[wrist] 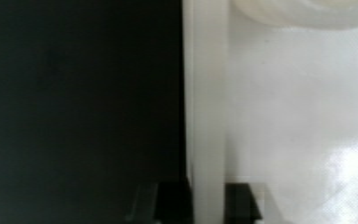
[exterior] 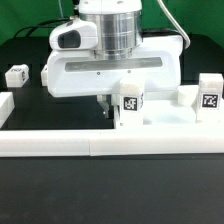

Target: Assemble square table

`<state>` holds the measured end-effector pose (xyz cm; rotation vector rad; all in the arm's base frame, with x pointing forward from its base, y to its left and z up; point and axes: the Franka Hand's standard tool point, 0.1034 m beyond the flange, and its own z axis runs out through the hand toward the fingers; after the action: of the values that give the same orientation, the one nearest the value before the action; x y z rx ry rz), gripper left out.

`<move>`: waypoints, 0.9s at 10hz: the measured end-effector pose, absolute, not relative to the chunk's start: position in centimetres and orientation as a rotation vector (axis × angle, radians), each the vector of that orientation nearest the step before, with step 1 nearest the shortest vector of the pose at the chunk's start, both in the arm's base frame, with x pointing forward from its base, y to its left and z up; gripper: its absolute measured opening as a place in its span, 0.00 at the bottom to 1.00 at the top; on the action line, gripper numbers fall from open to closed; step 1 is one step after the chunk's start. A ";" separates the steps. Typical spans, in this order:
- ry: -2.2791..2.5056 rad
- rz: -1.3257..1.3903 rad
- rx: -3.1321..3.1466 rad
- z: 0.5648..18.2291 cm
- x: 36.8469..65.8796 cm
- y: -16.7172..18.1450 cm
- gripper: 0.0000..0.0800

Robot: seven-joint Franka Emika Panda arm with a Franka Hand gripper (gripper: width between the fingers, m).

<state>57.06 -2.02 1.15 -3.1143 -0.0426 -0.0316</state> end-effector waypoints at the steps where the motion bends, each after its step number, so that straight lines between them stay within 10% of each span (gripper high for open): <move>1: -0.097 -0.017 -3.111 1.3 56.2 -2.8 0.07; 9: -1.125 -0.134 -3.035 1.7 57.0 -4.7 0.08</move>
Offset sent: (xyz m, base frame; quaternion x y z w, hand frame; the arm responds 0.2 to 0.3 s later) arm -0.0065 -0.0144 -0.0048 -0.0307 0.0731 -0.1709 0.9821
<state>57.05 -4.68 1.65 -3.0349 -1.1245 -0.1339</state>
